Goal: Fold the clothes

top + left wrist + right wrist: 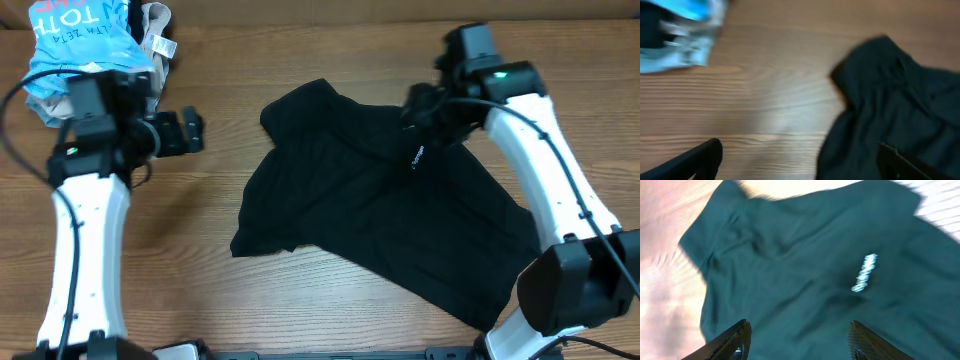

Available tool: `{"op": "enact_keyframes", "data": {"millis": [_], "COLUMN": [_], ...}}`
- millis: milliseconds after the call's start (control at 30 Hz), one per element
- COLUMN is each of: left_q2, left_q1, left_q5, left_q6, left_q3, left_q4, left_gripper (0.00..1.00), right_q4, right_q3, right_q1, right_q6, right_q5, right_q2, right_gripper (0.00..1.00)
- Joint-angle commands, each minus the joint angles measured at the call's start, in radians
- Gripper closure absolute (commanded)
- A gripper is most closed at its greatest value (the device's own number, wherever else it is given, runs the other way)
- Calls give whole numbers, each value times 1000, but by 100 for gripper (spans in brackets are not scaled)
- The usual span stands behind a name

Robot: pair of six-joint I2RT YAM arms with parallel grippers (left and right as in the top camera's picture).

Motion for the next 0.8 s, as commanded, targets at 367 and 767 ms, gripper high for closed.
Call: {"op": "enact_keyframes", "data": {"millis": [367, 767], "left_q2": [234, 245], "left_q1": [-195, -206], "left_q5": [22, 21], "left_q6": [34, 42], "left_q3": [-3, -3], "left_q4": [3, 14], "left_gripper": [0, 0], "right_q4": [285, 503], "right_q3": [-393, -538], "right_q1": [-32, -32], "right_q6": [110, 181], "right_q5": [-2, 64], "right_q2": [-6, -5], "right_gripper": [36, 49]}}
